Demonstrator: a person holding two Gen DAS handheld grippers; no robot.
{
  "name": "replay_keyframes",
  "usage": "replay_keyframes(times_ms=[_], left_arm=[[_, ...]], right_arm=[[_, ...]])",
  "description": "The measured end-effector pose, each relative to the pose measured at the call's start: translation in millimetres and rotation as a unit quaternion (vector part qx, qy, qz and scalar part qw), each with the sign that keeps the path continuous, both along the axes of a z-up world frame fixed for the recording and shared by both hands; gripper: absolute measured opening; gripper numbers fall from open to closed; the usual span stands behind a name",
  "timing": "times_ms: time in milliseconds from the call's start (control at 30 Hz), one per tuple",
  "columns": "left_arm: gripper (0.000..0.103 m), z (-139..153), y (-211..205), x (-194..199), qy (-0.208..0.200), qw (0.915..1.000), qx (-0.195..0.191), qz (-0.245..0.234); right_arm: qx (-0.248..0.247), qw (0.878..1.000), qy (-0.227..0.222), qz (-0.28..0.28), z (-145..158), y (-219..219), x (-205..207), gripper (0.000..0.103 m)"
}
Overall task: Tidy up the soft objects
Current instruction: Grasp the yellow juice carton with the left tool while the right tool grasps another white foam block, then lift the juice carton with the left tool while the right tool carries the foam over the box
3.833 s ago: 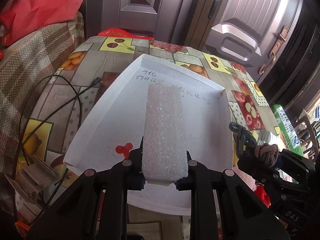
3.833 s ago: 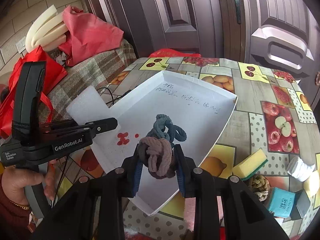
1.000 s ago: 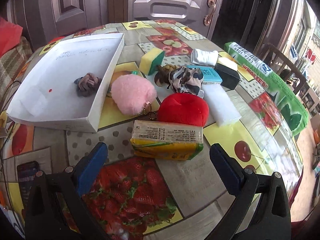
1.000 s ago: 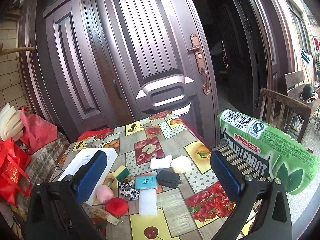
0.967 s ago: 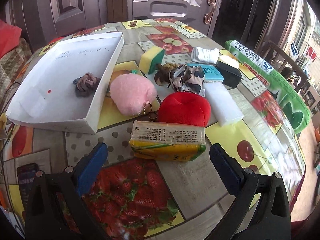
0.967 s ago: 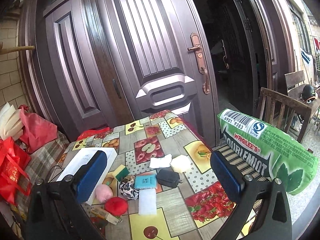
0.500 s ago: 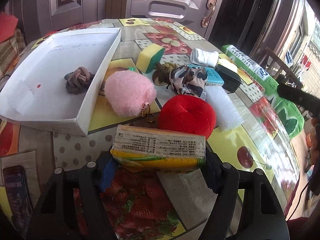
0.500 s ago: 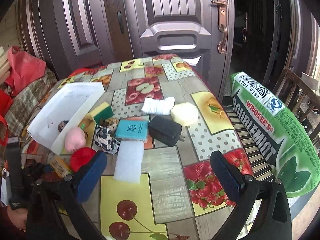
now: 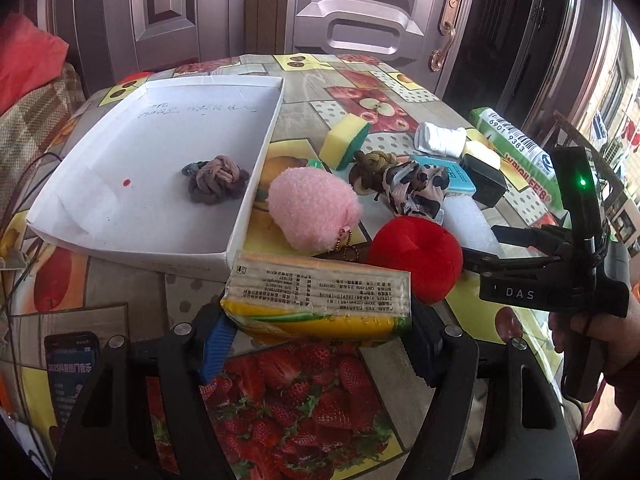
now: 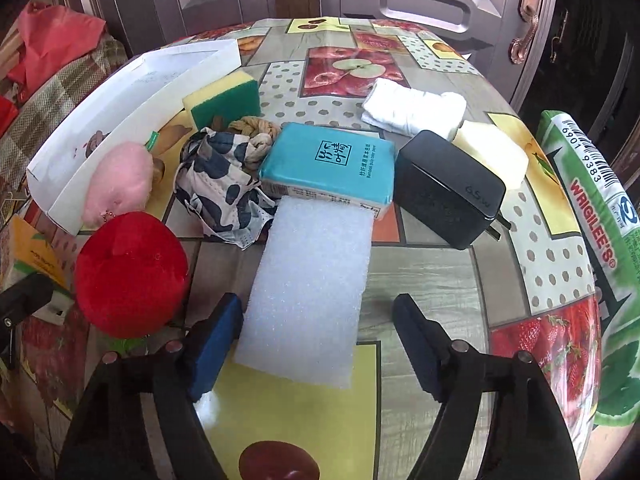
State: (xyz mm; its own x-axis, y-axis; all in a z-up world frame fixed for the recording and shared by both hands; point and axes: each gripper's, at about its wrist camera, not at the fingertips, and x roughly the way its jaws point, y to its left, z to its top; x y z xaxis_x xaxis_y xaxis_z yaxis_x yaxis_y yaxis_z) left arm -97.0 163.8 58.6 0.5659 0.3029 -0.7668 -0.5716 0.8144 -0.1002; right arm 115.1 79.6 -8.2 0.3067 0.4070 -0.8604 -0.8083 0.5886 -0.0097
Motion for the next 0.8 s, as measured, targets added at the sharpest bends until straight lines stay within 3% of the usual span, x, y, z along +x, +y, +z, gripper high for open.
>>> replay_keyframes(times_ms=[33,100,233,567,800], left_arm=[[0.073,2,0,0,-0.002,1.0,0.001,0.002],[0.073,5,-1,-1,-0.006,1.0,0.003,0.004],[0.073,17,-6,-2,-0.017,0.9998,0.011,0.001],[0.073,58,-17,-18,-0.066,0.9974,0.03,0.003],[0.073,120,-10,-49,-0.125,0.9895,0.068,0.026]], right_arm=[[0.003,1.0,0.001,0.0,0,-2,1,0.073],[0.016,1.0,0.007,0.0,4,-8,3,0.049],[0.071,0.997,0.019,-0.015,26,-29,7,0.049],[0.162,0.986,-0.019,-0.037,97,-69,-7,0.049],[0.225,0.971,-0.083,-0.025,159,-85,-24,0.049]])
